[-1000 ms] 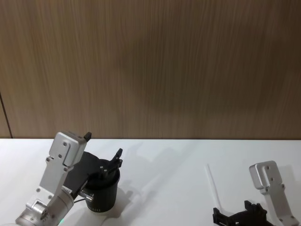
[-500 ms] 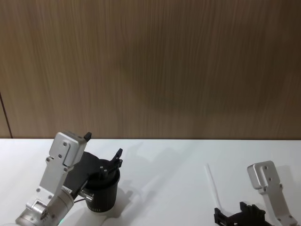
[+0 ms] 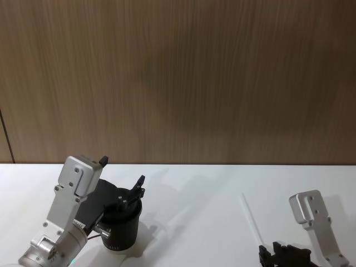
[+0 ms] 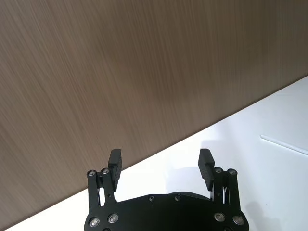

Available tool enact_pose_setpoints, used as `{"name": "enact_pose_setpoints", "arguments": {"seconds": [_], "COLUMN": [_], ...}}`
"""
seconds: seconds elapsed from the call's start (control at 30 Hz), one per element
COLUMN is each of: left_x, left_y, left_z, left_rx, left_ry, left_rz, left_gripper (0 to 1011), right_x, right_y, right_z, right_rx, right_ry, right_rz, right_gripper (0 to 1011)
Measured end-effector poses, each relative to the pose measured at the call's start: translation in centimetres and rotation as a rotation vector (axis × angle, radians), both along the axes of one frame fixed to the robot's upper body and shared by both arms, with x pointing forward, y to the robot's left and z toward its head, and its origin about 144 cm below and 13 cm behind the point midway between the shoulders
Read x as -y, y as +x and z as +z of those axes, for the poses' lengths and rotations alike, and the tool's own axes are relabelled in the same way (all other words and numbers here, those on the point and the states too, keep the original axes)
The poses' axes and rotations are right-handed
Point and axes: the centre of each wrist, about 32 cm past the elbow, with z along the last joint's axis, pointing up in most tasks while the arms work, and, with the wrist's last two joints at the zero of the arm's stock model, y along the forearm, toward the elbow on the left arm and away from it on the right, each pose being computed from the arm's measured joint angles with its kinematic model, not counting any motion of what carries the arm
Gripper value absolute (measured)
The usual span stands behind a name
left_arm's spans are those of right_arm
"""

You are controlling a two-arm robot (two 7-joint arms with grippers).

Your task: Pick up the straw with one hand, pass it to the other hand, and insert it into the cup.

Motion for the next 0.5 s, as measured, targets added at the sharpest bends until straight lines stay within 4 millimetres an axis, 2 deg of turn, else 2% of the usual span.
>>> {"name": "enact_pose_setpoints", "arguments": {"seconds": [0.17,0.2,0.4,0.5], "left_x": [0.0,0.0,0.0,0.0], "left_y": [0.0,0.0,0.0,0.0], "left_z": [0.0,0.0,0.0,0.0], "left_rx": [0.0,0.0,0.0,0.0], "left_ry": [0.0,0.0,0.0,0.0], "left_rz": [0.0,0.0,0.0,0.0], "left_gripper": [1000,1000,1000,1000], "right_x": [-0.09,-0.12,-0.22,-0.26], "right_y": [-0.06,-0.08,-0.16,-0.19], "right_z": [0.03,0.05,0.13,0.13], "right_rx": [-0.005,-0.006,-0.008,-0.009], "right_ry": [0.001,0.002,0.005,0.006], "right_rz": [0.004,0.007,0.014,0.017], "right_gripper": [245,179,7,1]}}
